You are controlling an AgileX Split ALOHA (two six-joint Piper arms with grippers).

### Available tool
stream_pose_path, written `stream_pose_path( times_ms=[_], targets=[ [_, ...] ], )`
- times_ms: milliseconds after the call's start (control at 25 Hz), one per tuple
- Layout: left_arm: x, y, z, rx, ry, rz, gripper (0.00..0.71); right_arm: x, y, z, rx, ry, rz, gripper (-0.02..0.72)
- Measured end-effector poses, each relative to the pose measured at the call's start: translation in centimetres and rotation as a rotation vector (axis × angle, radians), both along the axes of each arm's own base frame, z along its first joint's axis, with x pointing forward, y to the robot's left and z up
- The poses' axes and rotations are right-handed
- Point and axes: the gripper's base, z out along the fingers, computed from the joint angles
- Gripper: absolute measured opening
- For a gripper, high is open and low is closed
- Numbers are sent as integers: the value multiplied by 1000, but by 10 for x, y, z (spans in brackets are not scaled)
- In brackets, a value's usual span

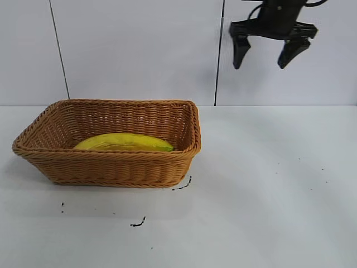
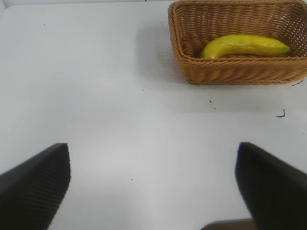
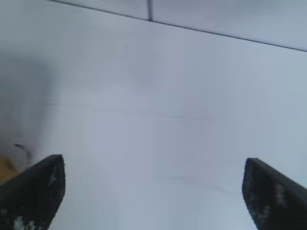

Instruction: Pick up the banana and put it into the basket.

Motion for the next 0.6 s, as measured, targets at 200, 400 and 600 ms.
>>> stream_pose_path(
  times_ms=[200, 400, 600],
  targets=[
    [0, 0, 0, 0, 0, 0, 693, -5, -46, -9, -1, 51, -93, 690],
    [0, 0, 0, 0, 0, 0, 693, -23, -62, -10, 29, 114, -131, 690],
    [0, 0, 0, 0, 0, 0, 693, -58, -59, -6, 36, 195, -123, 690]
  ],
)
